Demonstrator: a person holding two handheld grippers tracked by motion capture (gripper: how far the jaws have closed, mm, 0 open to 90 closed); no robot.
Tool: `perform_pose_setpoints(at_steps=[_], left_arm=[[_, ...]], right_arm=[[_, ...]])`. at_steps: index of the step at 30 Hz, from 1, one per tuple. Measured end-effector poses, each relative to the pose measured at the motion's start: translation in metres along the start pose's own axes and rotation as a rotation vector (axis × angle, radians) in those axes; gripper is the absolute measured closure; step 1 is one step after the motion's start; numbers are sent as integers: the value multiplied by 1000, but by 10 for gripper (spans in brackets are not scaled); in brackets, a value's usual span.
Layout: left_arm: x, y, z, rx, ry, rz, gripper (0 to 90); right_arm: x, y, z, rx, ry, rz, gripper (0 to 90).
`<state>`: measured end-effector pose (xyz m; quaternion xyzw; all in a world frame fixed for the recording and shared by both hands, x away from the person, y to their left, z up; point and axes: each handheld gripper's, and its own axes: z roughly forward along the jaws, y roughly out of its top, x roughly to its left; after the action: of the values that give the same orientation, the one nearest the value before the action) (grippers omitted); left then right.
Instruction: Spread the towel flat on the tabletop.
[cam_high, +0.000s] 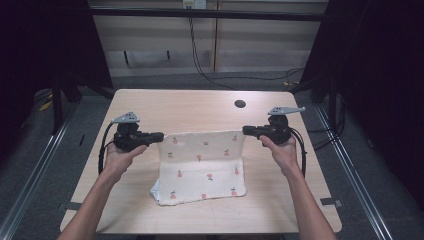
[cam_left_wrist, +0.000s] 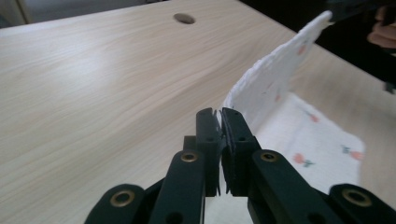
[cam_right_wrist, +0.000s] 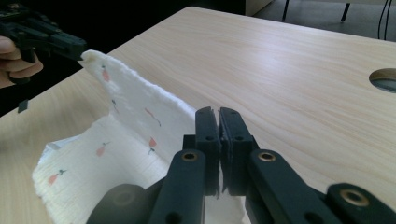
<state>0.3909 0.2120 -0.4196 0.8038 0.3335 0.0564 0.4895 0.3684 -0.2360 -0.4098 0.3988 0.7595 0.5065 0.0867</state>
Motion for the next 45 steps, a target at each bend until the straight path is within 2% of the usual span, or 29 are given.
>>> perform_pose_setpoints(at_steps=[3, 6, 7, 9, 11, 12, 13, 14, 15, 16, 20, 24, 27, 28, 29, 30, 33, 34, 36, 38, 39, 40, 43, 45], left_arm=[[8, 0, 16, 25, 6, -5, 862], [11, -1, 21, 27, 16, -13, 860], [13, -2, 24, 29, 10, -21, 858], [16, -3, 28, 35, 22, -28, 845], [19, -4, 30, 23, 33, -51, 799], [20, -4, 30, 16, 46, -63, 739], [22, -5, 29, 5, 50, -76, 739], [24, -5, 28, 10, 60, -79, 731], [24, -6, 26, 14, 81, -85, 701], [25, -7, 24, 9, 74, -95, 673], [20, -12, 18, 24, 48, -73, 661], [9, -25, 10, 48, 24, -52, 670], [0, -37, 4, 69, 15, -18, 695], [-5, -45, 0, 84, 2, -1, 712], [-5, -45, 0, 84, 2, -1, 719], [-7, -48, -1, 89, -16, -5, 726], [-15, -58, -1, 123, -20, 10, 739], [-20, -63, 2, 147, -37, 16, 737], [-22, -66, 4, 150, -49, 14, 725], [-23, -72, 9, 157, -82, -16, 696], [-25, -75, 11, 181, -66, -3, 683], [-27, -77, 13, 197, -72, 5, 646], [-31, -80, 16, 217, -55, 25, 617], [-33, -81, 18, 239, -40, 62, 610]], right_arm=[[-10, -2, 16, 40, -24, 5, 871], [-15, -3, 23, 65, -19, 11, 869], [-16, -4, 26, 72, -30, 12, 869], [-18, -5, 32, 85, -41, 20, 860], [-20, -6, 36, 85, -80, 18, 815], [-22, -6, 38, 88, -99, 22, 766], [-22, -6, 38, 88, -99, 22, 766], [-22, -6, 38, 93, -120, 17, 743], [-22, -5, 38, 99, -122, 15, 742], [-21, -5, 37, 101, -122, 12, 723], [-19, -6, 28, 95, -142, 4, 679], [-12, -14, 20, 125, -125, -16, 674], [-3, -27, 16, 151, -95, -27, 674], [2, -37, 15, 176, -86, -38, 674], [5, -42, 15, 181, -76, -39, 674], [7, -47, 16, 191, -66, -41, 676], [13, -56, 18, 217, -63, -58, 676], [16, -64, 21, 224, -53, -59, 674], [19, -71, 26, 238, -52, -47, 644], [20, -75, 29, 239, -36, -42, 640], [22, -79, 32, 242, -38, -50, 629], [25, -82, 39, 271, -45, -79, 596], [27, -85, 43, 264, -48, -86, 571], [27, -89, 49, 295, -73, -107, 527]])
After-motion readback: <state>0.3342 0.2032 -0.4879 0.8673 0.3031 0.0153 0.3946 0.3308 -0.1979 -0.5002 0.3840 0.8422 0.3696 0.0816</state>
